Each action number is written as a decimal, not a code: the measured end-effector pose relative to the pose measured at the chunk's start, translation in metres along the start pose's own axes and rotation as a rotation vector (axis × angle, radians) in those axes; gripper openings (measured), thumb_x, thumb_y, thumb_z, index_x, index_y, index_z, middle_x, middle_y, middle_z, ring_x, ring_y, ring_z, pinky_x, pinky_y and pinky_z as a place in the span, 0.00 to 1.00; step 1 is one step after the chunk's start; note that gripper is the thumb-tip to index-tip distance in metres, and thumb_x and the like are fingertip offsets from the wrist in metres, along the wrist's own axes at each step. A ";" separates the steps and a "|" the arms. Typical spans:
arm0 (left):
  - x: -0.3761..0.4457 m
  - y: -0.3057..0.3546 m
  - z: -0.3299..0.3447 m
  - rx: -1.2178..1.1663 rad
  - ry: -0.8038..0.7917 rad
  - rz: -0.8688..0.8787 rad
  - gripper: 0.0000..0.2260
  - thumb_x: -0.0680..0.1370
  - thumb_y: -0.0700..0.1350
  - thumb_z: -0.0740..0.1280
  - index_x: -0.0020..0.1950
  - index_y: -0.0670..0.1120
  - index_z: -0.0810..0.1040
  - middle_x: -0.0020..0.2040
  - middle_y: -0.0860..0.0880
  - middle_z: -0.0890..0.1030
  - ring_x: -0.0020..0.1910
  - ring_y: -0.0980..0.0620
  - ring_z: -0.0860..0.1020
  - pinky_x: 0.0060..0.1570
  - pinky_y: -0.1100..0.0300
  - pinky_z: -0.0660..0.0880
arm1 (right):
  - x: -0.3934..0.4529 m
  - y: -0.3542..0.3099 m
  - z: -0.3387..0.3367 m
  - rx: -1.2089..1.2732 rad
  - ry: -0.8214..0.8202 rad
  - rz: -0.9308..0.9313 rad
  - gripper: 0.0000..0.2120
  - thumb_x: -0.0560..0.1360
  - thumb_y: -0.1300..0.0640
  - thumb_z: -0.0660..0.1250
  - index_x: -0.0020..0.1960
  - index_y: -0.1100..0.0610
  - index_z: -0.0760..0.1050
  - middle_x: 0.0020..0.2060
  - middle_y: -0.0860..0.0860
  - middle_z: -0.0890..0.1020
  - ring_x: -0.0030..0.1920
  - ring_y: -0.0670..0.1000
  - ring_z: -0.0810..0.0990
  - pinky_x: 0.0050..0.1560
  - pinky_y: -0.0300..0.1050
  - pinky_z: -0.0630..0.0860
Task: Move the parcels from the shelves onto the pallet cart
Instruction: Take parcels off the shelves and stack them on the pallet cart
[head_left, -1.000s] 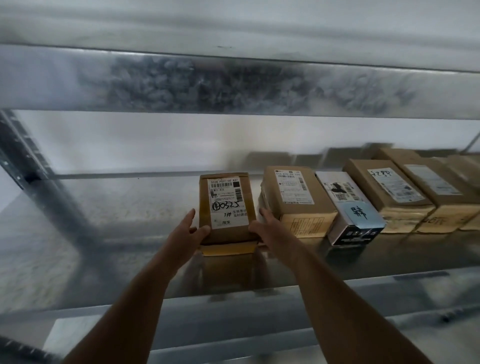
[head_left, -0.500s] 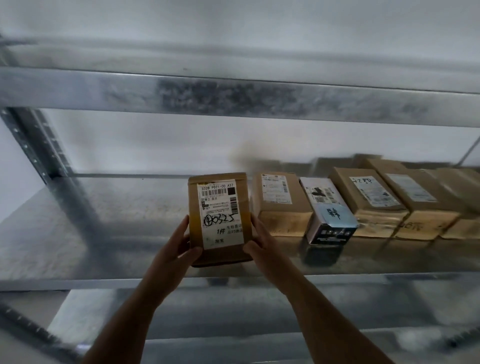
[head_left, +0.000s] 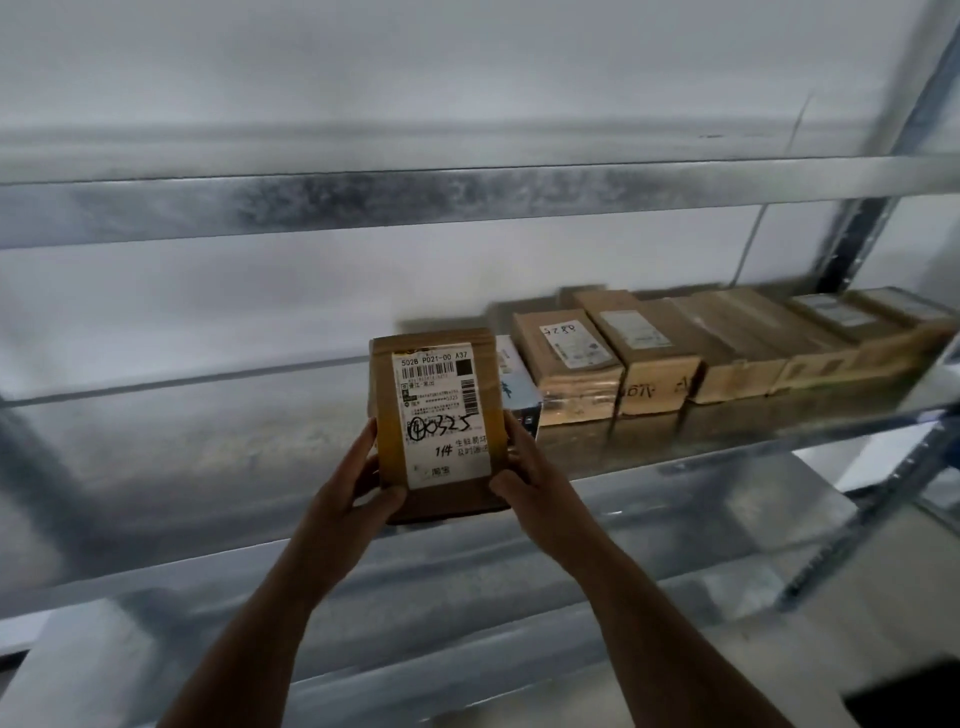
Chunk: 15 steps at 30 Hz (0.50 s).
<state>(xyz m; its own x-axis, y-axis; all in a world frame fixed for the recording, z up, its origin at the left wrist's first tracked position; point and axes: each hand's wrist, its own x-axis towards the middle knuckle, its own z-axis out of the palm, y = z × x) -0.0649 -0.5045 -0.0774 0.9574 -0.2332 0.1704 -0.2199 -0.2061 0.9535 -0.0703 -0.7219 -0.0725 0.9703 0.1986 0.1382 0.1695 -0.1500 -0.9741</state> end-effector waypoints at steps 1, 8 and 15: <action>0.002 0.003 0.014 0.005 -0.015 0.009 0.32 0.77 0.32 0.61 0.74 0.57 0.54 0.60 0.55 0.76 0.55 0.66 0.76 0.45 0.69 0.76 | -0.009 0.001 -0.011 -0.013 0.025 0.002 0.29 0.76 0.67 0.58 0.72 0.46 0.60 0.61 0.47 0.77 0.59 0.41 0.77 0.52 0.38 0.78; 0.013 0.023 0.117 0.012 -0.129 0.084 0.32 0.76 0.34 0.63 0.66 0.68 0.58 0.60 0.62 0.73 0.58 0.68 0.73 0.46 0.71 0.75 | -0.081 0.013 -0.094 -0.037 0.223 0.021 0.28 0.74 0.61 0.59 0.71 0.42 0.61 0.61 0.48 0.77 0.62 0.48 0.76 0.58 0.51 0.77; 0.014 0.045 0.224 0.010 -0.279 0.118 0.26 0.73 0.52 0.65 0.67 0.70 0.61 0.57 0.72 0.74 0.58 0.71 0.72 0.52 0.63 0.73 | -0.163 0.024 -0.176 0.024 0.475 0.058 0.22 0.78 0.67 0.59 0.70 0.54 0.65 0.57 0.47 0.81 0.58 0.45 0.79 0.50 0.34 0.76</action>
<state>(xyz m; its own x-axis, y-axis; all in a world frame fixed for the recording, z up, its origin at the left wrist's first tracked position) -0.1032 -0.7303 -0.0874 0.8370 -0.5079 0.2036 -0.3298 -0.1714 0.9284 -0.1937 -0.9280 -0.0873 0.9504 -0.2753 0.1446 0.1139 -0.1245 -0.9857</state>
